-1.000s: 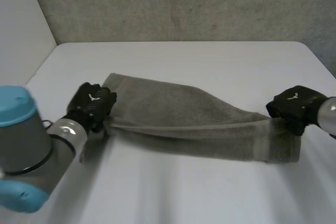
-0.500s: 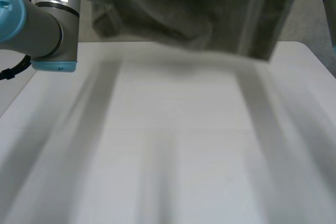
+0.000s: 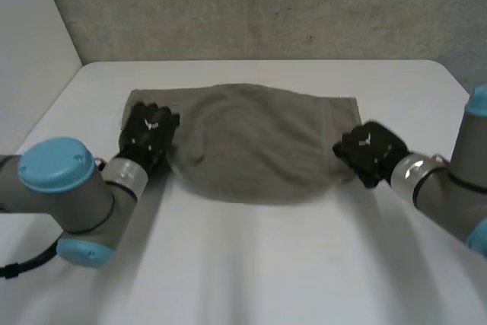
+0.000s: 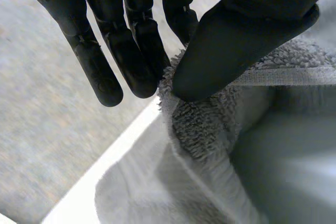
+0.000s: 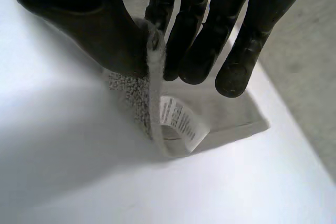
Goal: Fold the towel.
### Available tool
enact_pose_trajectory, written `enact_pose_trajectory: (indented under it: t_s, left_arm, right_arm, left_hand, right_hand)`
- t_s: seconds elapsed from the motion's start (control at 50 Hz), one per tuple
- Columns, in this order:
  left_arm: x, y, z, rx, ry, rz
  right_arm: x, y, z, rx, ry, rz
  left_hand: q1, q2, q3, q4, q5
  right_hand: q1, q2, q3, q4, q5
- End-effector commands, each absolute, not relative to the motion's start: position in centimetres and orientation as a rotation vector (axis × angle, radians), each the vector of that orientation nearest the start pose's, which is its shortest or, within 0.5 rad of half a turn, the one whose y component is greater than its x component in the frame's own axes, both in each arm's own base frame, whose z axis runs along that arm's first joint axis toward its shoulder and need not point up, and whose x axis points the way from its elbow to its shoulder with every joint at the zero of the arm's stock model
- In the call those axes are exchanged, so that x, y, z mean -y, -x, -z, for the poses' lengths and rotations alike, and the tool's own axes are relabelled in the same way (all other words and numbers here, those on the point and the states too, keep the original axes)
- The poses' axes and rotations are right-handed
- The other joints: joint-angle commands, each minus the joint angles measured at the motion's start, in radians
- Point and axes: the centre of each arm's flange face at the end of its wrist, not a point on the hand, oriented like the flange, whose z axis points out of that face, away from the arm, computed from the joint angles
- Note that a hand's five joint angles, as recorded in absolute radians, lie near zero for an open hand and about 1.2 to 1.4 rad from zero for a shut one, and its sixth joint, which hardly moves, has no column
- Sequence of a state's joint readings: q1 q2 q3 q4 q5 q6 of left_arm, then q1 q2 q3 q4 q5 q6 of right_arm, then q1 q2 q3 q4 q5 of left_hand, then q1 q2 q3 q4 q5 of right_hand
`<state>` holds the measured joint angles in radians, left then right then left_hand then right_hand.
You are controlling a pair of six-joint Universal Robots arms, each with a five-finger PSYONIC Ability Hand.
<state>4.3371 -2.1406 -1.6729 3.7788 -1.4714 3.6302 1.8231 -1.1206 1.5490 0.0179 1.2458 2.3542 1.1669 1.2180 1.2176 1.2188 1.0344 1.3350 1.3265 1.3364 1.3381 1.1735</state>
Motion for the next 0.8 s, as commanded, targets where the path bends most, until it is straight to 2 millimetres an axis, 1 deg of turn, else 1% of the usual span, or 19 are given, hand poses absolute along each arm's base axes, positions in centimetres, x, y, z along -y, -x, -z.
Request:
enact_pose_trajectory:
  t_s: [0.02, 0.06, 0.08, 0.1, 0.12, 0.14, 0.16, 0.22, 0.24, 0.28, 0.3, 0.34, 0.36, 0.38, 0.4, 0.42, 0.5, 0.66, 0.8]
  left_arm:
    - [29.7, 26.6, -11.5, -1.963, -1.178, 2.004]
    - [29.5, 26.4, -11.3, -1.949, -1.201, 1.973]
    - [29.3, 26.2, -11.2, -1.934, -1.213, 1.954]
    - [29.1, 26.0, -11.4, -1.923, -1.213, 1.947]
    - [29.1, 26.0, -11.4, -1.923, -1.213, 1.947]
    - [29.1, 25.7, -11.8, -1.916, -1.204, 1.952]
    - [29.1, 25.5, -12.0, -1.914, -1.197, 1.956]
    - [29.3, 25.3, -12.1, -1.913, -1.182, 1.960]
    - [29.4, 25.1, -12.1, -1.912, -1.174, 1.961]
    - [29.5, 25.0, -12.1, -1.910, -1.167, 1.962]
    - [29.5, 25.0, -11.9, -1.910, -1.169, 1.963]
    - [29.5, 24.9, -11.8, -1.910, -1.167, 1.962]
    - [29.6, 24.9, -11.7, -1.910, -1.163, 1.962]
    - [29.5, 24.9, -11.6, -1.912, -1.168, 1.958]
    - [29.5, 24.9, -11.6, -1.912, -1.168, 1.958]
    - [29.3, 24.8, -11.3, -1.918, -1.175, 1.947]
    - [29.3, 24.8, -10.9, -1.929, -1.180, 1.933]
    - [29.3, 24.7, -10.4, -1.942, -1.182, 1.919]
    - [30.1, 23.8, -10.4, -1.945, -1.146, 1.908]
  right_arm:
    - [28.1, -23.0, -16.2, -2.200, 1.483, 1.708]
    - [28.4, -21.1, -18.0, -2.244, 1.371, 1.807]
    - [28.4, -21.1, -18.0, -2.245, 1.371, 1.807]
    - [28.4, -20.2, -18.4, -2.266, 1.313, 1.831]
    - [28.5, -19.7, -18.3, -2.281, 1.260, 1.838]
    - [28.5, -19.7, -18.3, -2.281, 1.259, 1.838]
    - [28.5, -19.3, -18.2, -2.290, 1.209, 1.844]
    - [28.6, -18.9, -17.7, -2.297, 1.136, 1.860]
    - [28.6, -18.9, -17.7, -2.297, 1.136, 1.860]
    - [29.4, -17.9, -17.5, -2.313, 1.092, 1.894]
    - [29.4, -17.9, -17.5, -2.313, 1.092, 1.894]
    - [30.1, -17.2, -17.6, -2.330, 1.063, 1.923]
    - [30.1, -17.1, -17.6, -2.330, 1.062, 1.923]
    - [30.4, -16.9, -17.6, -2.337, 1.054, 1.930]
    - [30.4, -16.9, -17.6, -2.337, 1.054, 1.930]
    - [30.6, -16.7, -17.7, -2.340, 1.049, 1.936]
    - [31.1, -15.9, -17.6, -2.365, 1.023, 1.942]
    - [31.0, -16.0, -17.3, -2.356, 1.027, 1.922]
    - [30.9, -16.1, -17.1, -2.359, 1.029, 1.911]
  left_hand:
    - [0.229, 0.178, 0.179, 0.178, 0.187]
    - [0.229, 0.178, 0.179, 0.178, 0.187]
    - [0.229, 0.178, 0.179, 0.178, 0.187]
    - [0.229, 0.178, 0.179, 0.178, 0.187]
    - [0.229, 0.178, 0.179, 0.178, 0.187]
    - [0.229, 0.178, 0.179, 0.178, 0.187]
    - [0.229, 0.178, 0.179, 0.178, 0.187]
    - [0.229, 0.178, 0.179, 0.178, 0.187]
    - [0.229, 0.178, 0.179, 0.178, 0.187]
    - [0.229, 0.178, 0.179, 0.178, 0.187]
    - [0.229, 0.178, 0.179, 0.178, 0.187]
    - [0.197, 0.146, 0.147, 0.146, 0.155]
    - [0.006, -0.045, -0.045, -0.046, -0.036]
    - [-0.252, -0.303, -0.303, -0.304, -0.294]
    - [-0.255, -0.306, -0.305, -0.306, -0.297]
    - [-0.400, -0.451, -0.451, -0.452, -0.442]
    - [-0.419, -0.470, -0.470, -0.471, -0.461]
    - [-0.422, -0.473, -0.473, -0.474, -0.464]
    - [-0.413, -0.464, -0.464, -0.465, -0.455]
  right_hand:
    - [0.061, 0.070, 0.060, 0.058, 0.048]
    - [0.061, 0.070, 0.060, 0.058, 0.048]
    - [0.061, 0.070, 0.060, 0.058, 0.048]
    - [0.061, 0.070, 0.060, 0.058, 0.048]
    - [0.061, 0.070, 0.060, 0.058, 0.048]
    - [0.061, 0.070, 0.060, 0.058, 0.048]
    - [0.061, 0.070, 0.060, 0.058, 0.048]
    - [0.061, 0.070, 0.060, 0.058, 0.048]
    - [0.061, 0.070, 0.060, 0.058, 0.048]
    - [0.061, 0.070, 0.060, 0.058, 0.048]
    - [0.061, 0.070, 0.060, 0.058, 0.048]
    - [0.061, 0.070, 0.060, 0.058, 0.048]
    - [0.061, 0.070, 0.060, 0.058, 0.048]
    - [0.061, 0.070, 0.060, 0.058, 0.048]
    - [0.061, 0.070, 0.060, 0.058, 0.048]
    - [0.061, 0.070, 0.060, 0.058, 0.048]
    - [0.061, 0.070, 0.060, 0.058, 0.048]
    - [0.061, 0.070, 0.060, 0.058, 0.048]
    - [0.061, 0.070, 0.060, 0.058, 0.048]
